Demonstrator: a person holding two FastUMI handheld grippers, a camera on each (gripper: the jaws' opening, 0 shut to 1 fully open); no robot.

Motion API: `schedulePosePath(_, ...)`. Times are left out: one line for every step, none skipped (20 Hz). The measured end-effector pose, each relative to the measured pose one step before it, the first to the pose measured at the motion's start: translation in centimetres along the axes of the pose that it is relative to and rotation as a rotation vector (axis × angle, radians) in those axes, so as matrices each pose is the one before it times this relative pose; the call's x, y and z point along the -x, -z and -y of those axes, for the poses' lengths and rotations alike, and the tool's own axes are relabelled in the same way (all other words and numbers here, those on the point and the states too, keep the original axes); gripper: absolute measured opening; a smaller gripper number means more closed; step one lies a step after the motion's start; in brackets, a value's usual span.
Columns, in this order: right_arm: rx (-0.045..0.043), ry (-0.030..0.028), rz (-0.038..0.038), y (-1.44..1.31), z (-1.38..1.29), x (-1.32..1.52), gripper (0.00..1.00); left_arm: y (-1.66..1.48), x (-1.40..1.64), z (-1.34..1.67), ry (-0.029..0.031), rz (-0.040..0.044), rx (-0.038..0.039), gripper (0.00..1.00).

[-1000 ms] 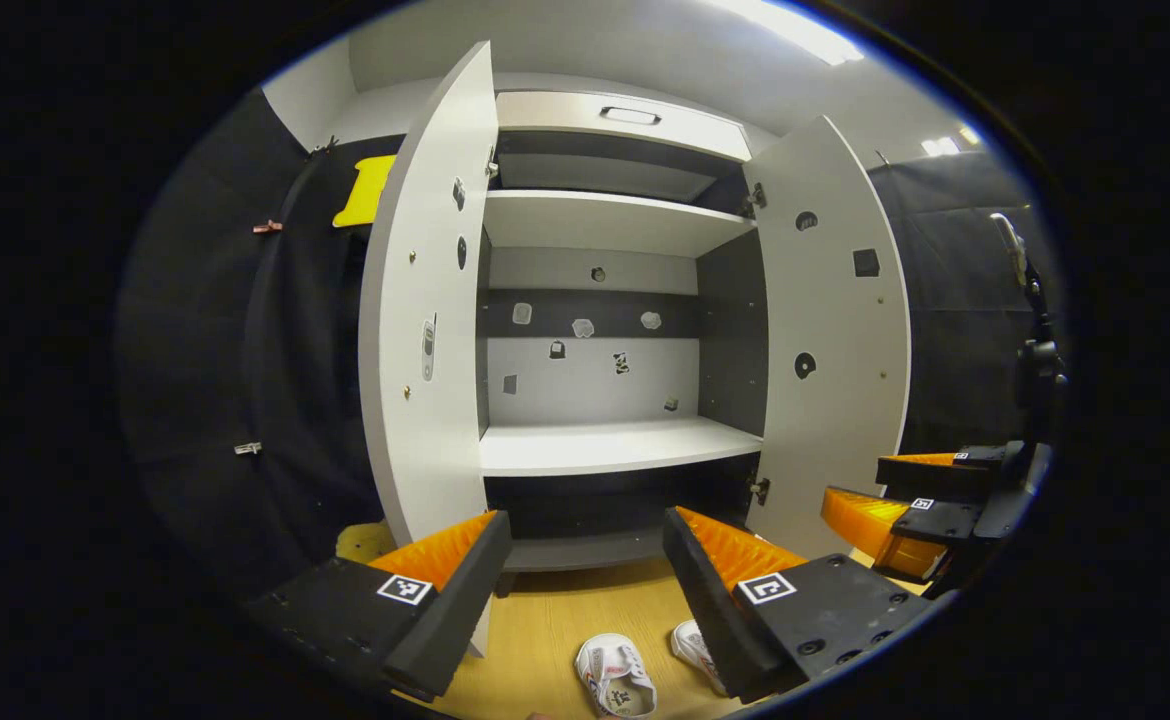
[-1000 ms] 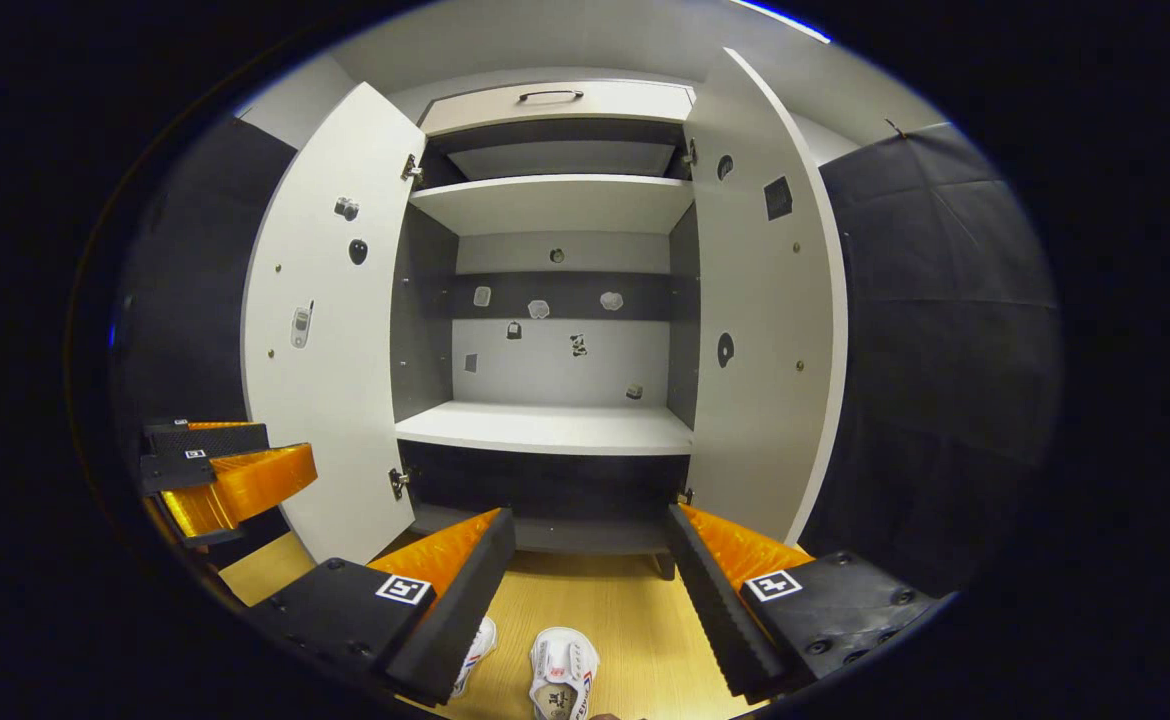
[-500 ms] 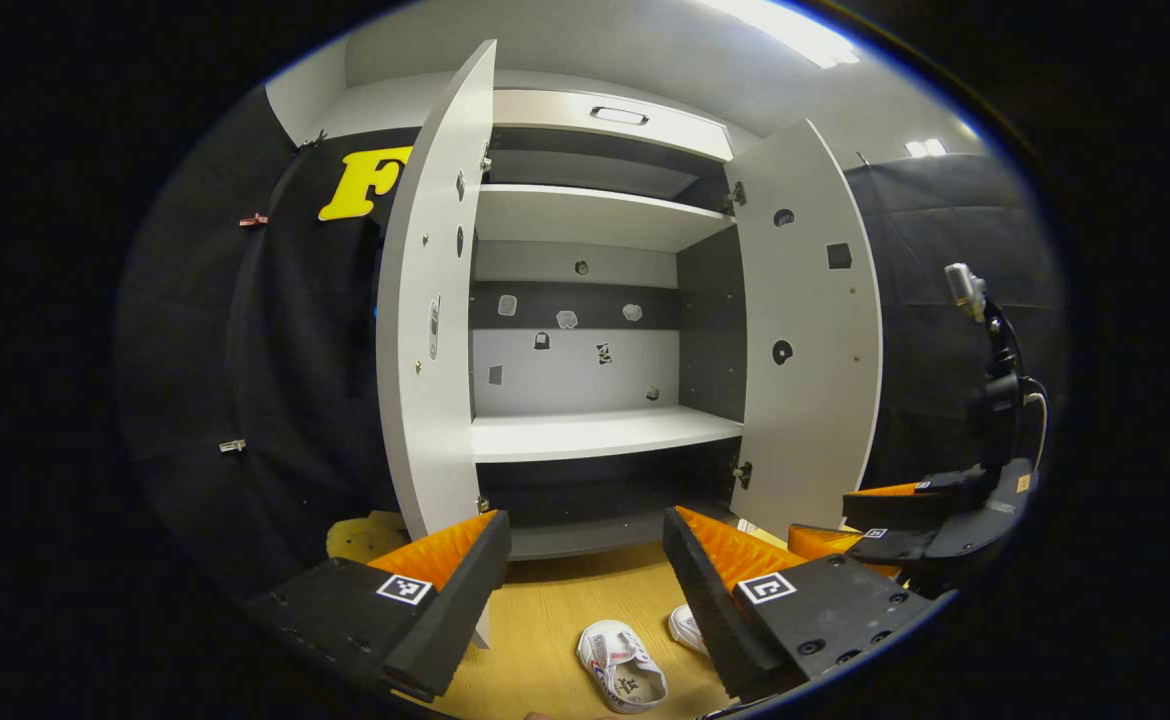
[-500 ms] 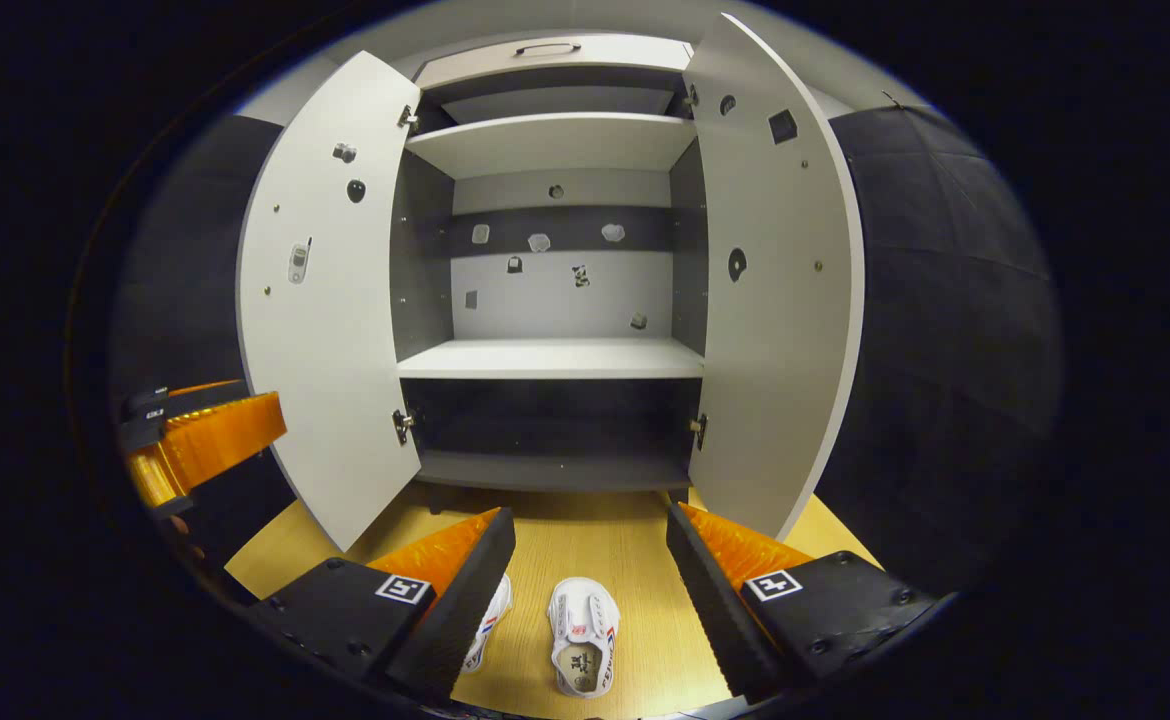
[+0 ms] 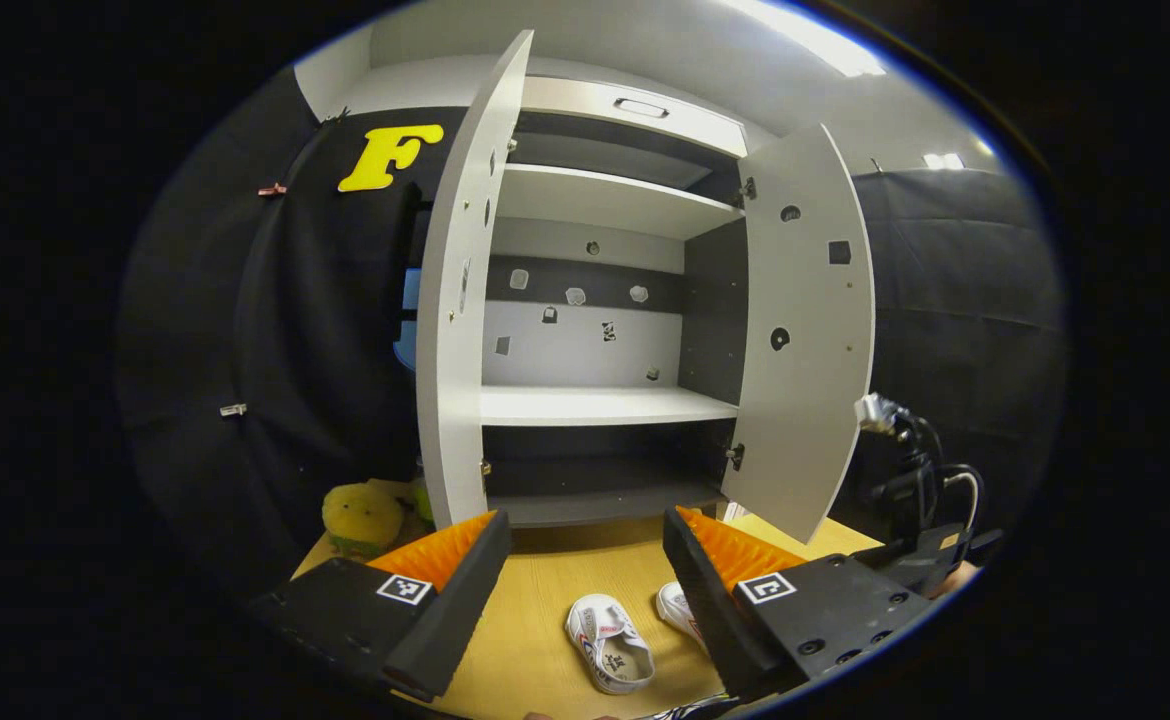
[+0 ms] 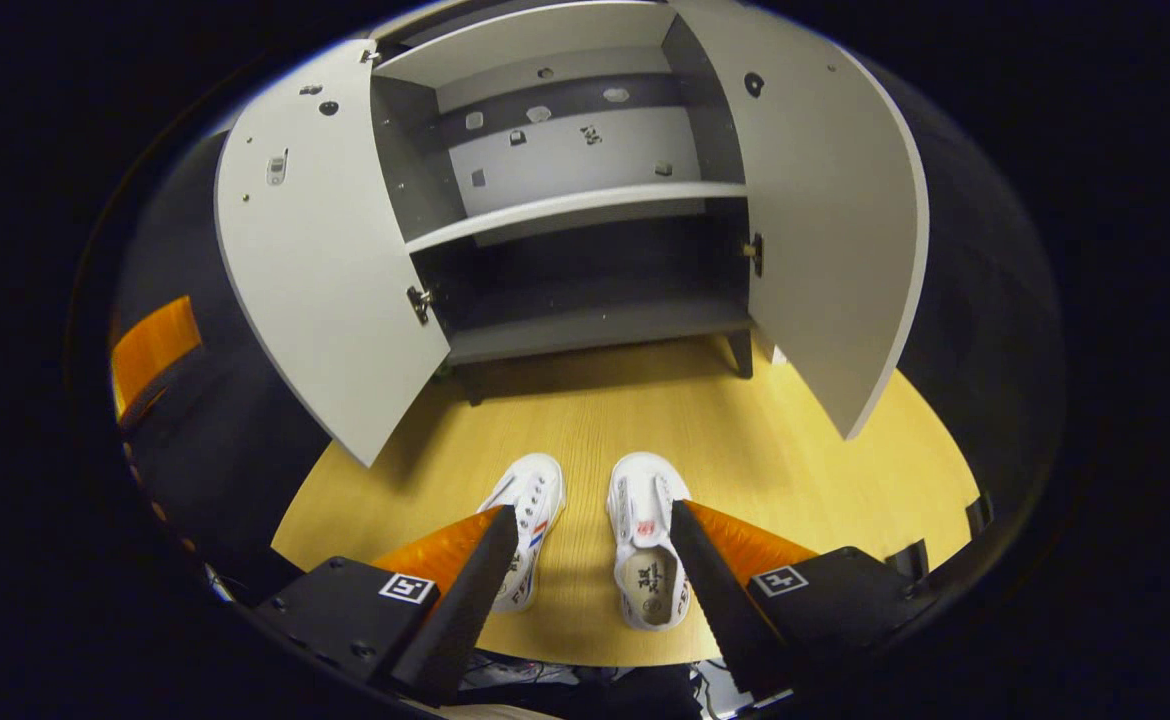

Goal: Grab one shoe with the right hand and put it into the shoe cabinet, grab the other shoe with the left hand and put it into the shoe cabinet; then close the right door with the right hand and the left door with the left hand.

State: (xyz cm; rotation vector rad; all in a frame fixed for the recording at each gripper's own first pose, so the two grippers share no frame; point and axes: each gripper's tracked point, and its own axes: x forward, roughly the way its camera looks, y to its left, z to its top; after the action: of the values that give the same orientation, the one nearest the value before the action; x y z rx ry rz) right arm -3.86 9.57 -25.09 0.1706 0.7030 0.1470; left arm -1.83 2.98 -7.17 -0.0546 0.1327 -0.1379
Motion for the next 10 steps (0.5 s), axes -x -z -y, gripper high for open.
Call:
schedulePosePath(-0.00134,-0.00798,-0.01614,0.866,-0.162,-0.380,0.99,0.420,0.159,-0.201,-0.00638,-0.01075,0.00343,0.95)
schedulePosePath(0.00194,-0.00618,-0.01508,1.013,-0.250,-0.533,0.99,0.464,0.165,-0.300,-0.00889,-0.01136,0.00246,0.95)
schedulePosePath(0.00553,-0.00170,-0.01276,0.697,-0.050,-0.562,0.99,0.385,0.117,-0.249,-0.00681,-0.01060,0.00234,0.95)
schedulePosePath(-0.00144,0.00703,-0.02326,0.795,0.096,-0.584,0.99,0.385,0.119,-0.162,-0.00303,-0.00978,-0.00001,0.95)
schedulePosePath(-0.00872,0.00586,-0.01848,0.631,0.128,-0.574,0.99,0.356,0.069,-0.123,-0.00046,-0.01070,-0.00710,0.95)
schedulePosePath(-0.01329,0.00695,-0.01350,0.350,0.098,-0.479,0.99,0.341,0.032,-0.132,0.00033,-0.00738,-0.00658,0.95)
schedulePosePath(-0.01147,0.00446,-0.01599,0.360,0.102,-0.584,0.99,0.182,-0.003,-0.074,0.00006,-0.00605,-0.00137,0.95)
schedulePosePath(-0.00813,0.00415,-0.01690,0.453,0.194,-0.628,0.99,0.294,-0.004,-0.111,-0.00005,-0.00958,0.00590,0.95)
schedulePosePath(-0.00122,0.00761,-0.01037,0.355,0.250,-0.760,0.99,0.322,-0.046,-0.041,0.00168,-0.01408,0.01315,0.95)
schedulePosePath(0.00619,0.01138,-0.00795,0.459,0.351,-0.753,0.99,0.415,-0.061,-0.011,0.00362,-0.01232,0.01271,0.95)
